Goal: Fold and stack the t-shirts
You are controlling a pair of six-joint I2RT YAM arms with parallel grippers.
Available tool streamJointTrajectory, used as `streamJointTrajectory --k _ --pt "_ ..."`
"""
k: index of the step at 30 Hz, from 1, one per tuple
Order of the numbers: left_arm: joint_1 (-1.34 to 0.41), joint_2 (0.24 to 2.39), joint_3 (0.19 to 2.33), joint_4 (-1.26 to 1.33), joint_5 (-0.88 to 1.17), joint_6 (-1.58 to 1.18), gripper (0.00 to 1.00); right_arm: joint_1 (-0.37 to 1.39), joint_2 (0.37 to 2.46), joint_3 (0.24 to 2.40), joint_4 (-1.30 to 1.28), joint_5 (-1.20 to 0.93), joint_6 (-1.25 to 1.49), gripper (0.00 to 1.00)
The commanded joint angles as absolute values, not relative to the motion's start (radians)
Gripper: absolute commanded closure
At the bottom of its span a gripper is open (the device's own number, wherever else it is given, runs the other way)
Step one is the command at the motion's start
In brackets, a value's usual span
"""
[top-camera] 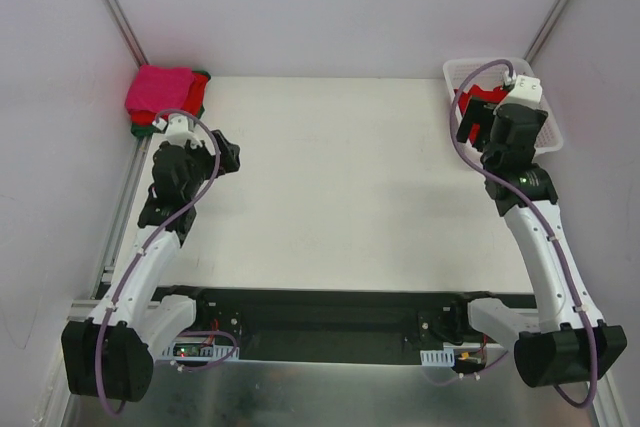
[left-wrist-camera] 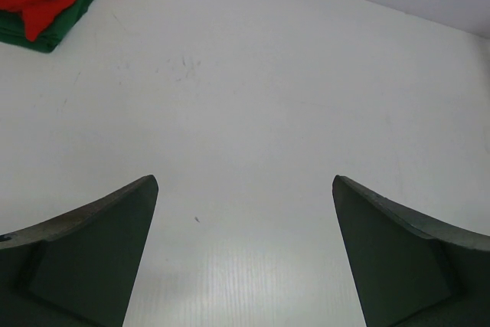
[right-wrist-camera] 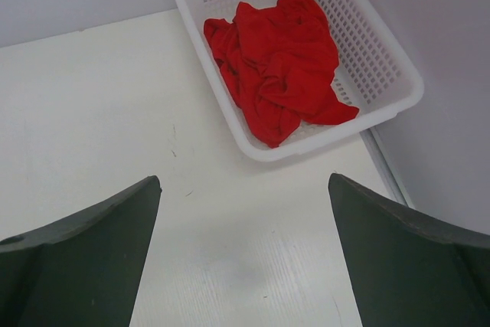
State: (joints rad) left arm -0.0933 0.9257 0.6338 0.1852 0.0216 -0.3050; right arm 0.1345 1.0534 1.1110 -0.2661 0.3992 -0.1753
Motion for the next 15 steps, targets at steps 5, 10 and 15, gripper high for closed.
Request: streamJointTrajectory --k 5,10,15 --pt "-0.106 0.875 0.819 -0.050 0.198 -0.341 0.01 0.081 1.190 1.379 -0.529 0.371 -0.121 0.04" --pt "-0.104 0.773 0.784 -0.060 0.106 -0.419 0.01 0.068 1.216 1.440 -0.555 0.391 -0.112 0.04" --pt "-0.101 0.634 0.701 -0.051 -0.055 -0.531 0.01 0.023 1.216 1.466 -0.557 0.351 -0.061 0.04"
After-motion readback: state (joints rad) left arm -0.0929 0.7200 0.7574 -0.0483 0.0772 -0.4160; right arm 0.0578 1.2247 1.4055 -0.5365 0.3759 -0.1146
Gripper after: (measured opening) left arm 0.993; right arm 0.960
